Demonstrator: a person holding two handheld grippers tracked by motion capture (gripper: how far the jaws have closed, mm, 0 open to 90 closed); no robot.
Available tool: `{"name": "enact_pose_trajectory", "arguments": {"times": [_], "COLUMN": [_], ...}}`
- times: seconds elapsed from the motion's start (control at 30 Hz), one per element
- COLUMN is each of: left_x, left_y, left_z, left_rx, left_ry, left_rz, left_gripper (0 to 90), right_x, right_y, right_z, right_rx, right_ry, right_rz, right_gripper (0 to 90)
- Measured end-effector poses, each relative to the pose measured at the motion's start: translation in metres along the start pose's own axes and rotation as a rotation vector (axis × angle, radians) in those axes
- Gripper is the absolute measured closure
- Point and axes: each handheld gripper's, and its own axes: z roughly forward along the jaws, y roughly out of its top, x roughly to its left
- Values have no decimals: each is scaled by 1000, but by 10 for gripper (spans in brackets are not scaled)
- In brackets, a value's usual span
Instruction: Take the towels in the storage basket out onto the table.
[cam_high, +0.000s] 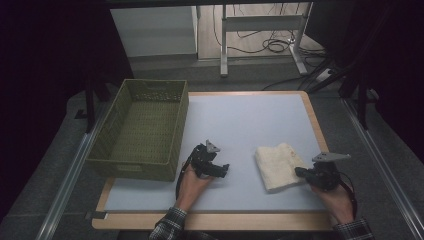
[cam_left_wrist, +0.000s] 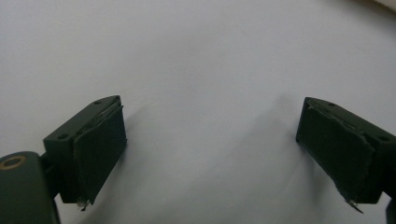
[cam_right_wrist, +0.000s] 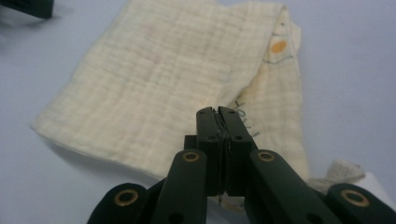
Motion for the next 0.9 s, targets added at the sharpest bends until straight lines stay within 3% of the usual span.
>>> {"name": "enact_pose_trajectory", "arguments": {"times": [0.2, 0.4, 0.77, 0.83, 0.9], "left_x": [0, 0, 0, 0, 0], "left_y": [0, 0, -1, -1, -1], "left_z": [0, 0, 1, 1, 1], "left_rx": [-2, -2, -3, -3, -3], "left_ry": [-1, -1, 0, 0, 1], "left_rz": [-1, 2, 4, 4, 4], "left_gripper": [80, 81, 81, 81, 81], "right_x": [6, -6, -35, -36, -35], "right_y": [12, 15, -10, -11, -10], "right_z": [-14, -25, -9, -6, -7], "right_rx": [-42, -49, 13, 30, 27], "right_ry": [-8, -37, -64, -55, -69], "right_rz": [-31, -12, 75, 84, 78], "right_gripper": [881, 881, 876, 840, 728]}}
